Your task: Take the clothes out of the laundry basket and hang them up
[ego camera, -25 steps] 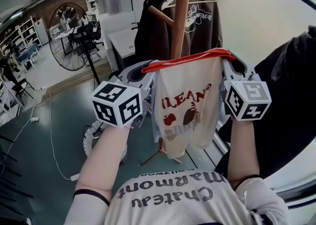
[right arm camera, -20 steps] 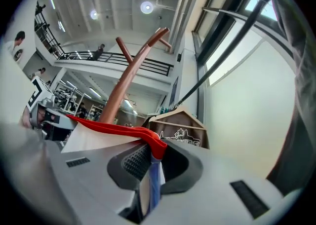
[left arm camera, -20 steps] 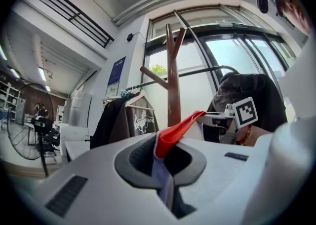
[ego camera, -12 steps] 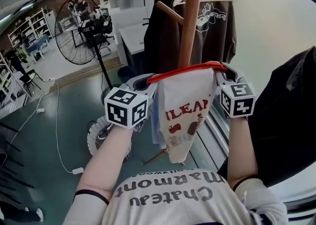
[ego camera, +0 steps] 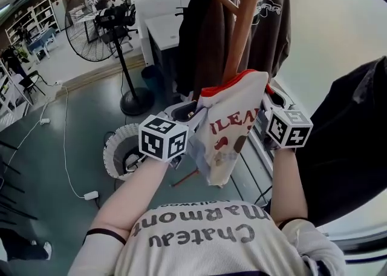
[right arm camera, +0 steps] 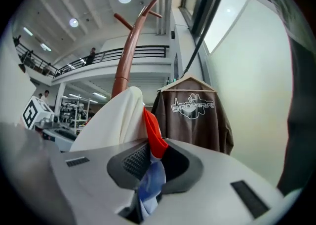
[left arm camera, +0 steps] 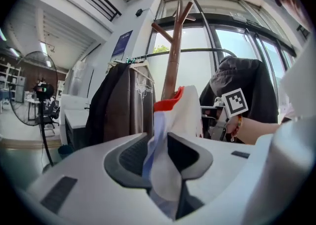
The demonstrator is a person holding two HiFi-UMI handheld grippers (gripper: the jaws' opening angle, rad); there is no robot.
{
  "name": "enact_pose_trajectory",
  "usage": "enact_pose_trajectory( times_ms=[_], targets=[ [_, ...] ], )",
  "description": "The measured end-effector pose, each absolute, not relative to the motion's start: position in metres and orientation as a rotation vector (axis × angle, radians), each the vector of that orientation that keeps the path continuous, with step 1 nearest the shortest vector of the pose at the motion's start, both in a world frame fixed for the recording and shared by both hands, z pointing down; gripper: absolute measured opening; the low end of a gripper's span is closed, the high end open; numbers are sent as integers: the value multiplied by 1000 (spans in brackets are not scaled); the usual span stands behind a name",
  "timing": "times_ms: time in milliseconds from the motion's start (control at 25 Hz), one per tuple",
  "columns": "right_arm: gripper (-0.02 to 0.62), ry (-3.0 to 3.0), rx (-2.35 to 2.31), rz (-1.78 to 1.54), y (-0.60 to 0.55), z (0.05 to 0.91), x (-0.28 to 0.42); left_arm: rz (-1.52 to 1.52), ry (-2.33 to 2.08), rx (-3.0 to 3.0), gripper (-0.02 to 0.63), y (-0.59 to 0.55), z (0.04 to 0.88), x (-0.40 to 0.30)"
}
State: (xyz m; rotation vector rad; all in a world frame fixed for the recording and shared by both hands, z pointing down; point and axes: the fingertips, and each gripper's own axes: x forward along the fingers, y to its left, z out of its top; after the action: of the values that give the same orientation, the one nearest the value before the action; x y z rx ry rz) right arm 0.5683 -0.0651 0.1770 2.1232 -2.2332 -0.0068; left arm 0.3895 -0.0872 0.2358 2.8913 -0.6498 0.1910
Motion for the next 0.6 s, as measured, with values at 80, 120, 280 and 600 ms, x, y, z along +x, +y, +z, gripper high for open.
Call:
enact_pose_trajectory(
  times_ms=[80, 120, 280, 600],
  targets=[
    [71, -2197, 2212, 46, -59, 178, 570, 180, -596, 2851, 188, -78, 240, 373],
    [108, -2160, 2261, 70, -54, 178, 572, 157, -573, 2841, 192, -72, 239, 361],
    [208, -1957, 2414, 94, -17, 177, 577, 28, -539, 2834, 157, -47, 226, 303],
    [232, -1923, 2366, 172, 29, 214, 501, 46, -668, 2762, 32, 0, 264, 168]
  ],
)
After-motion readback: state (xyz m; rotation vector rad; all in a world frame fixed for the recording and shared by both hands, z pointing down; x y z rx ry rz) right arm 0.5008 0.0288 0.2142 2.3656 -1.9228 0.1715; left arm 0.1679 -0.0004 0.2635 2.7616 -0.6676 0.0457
